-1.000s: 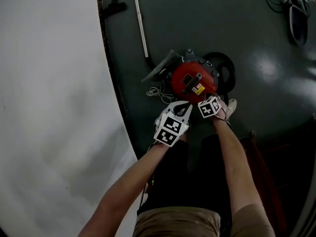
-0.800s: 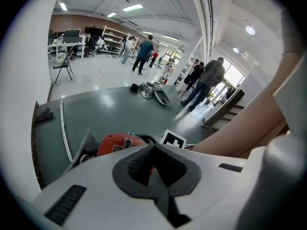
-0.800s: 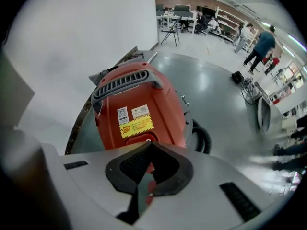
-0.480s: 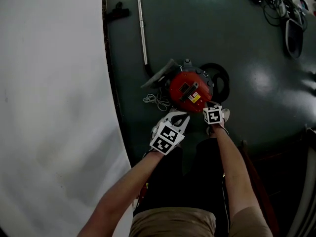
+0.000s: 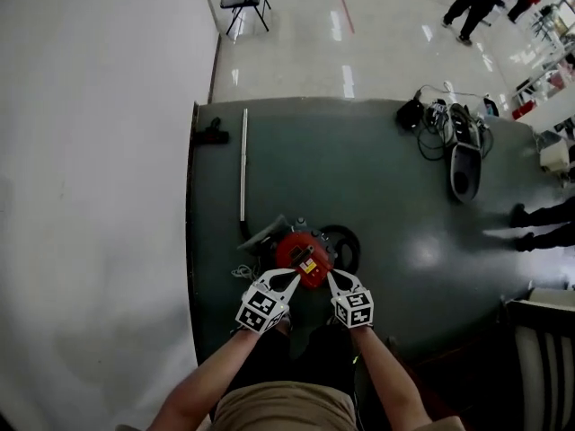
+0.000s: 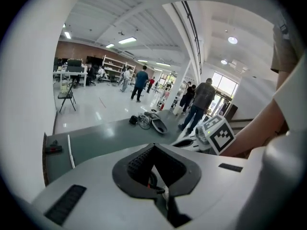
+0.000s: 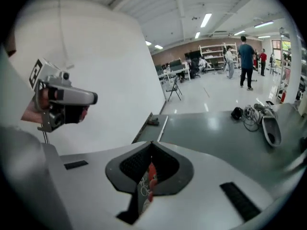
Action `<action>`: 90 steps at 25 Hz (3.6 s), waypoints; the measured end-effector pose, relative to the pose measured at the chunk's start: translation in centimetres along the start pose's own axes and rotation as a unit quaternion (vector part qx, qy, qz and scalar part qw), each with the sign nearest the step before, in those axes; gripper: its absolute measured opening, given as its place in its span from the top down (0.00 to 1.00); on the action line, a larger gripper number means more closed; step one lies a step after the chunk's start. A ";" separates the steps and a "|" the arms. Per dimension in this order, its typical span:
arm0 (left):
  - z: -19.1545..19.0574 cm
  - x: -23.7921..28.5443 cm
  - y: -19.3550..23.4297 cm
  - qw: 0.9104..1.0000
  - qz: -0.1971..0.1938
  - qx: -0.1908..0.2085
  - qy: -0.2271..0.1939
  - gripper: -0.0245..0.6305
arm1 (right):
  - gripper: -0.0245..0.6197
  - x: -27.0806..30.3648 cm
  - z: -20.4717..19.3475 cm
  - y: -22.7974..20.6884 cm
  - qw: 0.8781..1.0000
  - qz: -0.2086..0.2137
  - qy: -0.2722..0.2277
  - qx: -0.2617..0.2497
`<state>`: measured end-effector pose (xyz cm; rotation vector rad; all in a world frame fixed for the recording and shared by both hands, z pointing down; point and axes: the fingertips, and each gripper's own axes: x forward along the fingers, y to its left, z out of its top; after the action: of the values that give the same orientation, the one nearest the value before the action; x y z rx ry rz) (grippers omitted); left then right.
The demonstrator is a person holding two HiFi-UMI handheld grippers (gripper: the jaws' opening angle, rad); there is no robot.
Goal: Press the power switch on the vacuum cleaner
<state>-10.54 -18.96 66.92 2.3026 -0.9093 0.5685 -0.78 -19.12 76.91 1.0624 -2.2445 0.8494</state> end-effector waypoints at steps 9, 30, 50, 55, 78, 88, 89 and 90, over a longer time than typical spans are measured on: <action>11.5 -9.8 -8.2 0.992 -0.036 0.090 -0.080 0.96 | 0.95 -15.3 18.8 5.6 0.983 0.020 -0.181 -0.013; 31.0 -19.3 -10.2 0.951 0.047 0.181 -0.245 0.96 | 0.94 -42.7 32.2 -5.1 0.937 -0.091 -0.320 -0.106; 18.3 -12.0 -3.5 0.975 0.131 0.096 -0.150 0.96 | 0.75 -38.0 20.7 -17.3 0.963 -0.085 -0.256 0.013; 20.3 -5.2 -11.3 0.981 0.056 0.117 -0.146 0.96 | 0.74 -33.7 22.5 -11.9 0.969 -0.046 -0.239 -0.045; 19.0 4.0 -29.2 0.984 -0.034 0.124 -0.123 0.96 | 0.95 -40.2 16.6 -9.6 0.950 -0.067 -0.282 -0.119; 18.6 2.1 -36.0 0.983 -0.066 0.115 -0.123 0.96 | 0.95 -44.8 15.5 -9.7 0.951 -0.046 -0.289 -0.098; 18.4 1.5 -36.3 0.983 -0.069 0.116 -0.122 0.96 | 0.95 -44.8 15.2 -9.4 0.952 -0.049 -0.288 -0.094; 18.2 0.7 -36.4 0.983 -0.070 0.117 -0.121 0.96 | 0.95 -44.7 14.8 -9.1 0.953 -0.051 -0.286 -0.089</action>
<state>19.13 -9.80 40.69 2.6678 -0.8165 0.3548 29.10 -12.44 40.00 1.4593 -2.6336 0.3007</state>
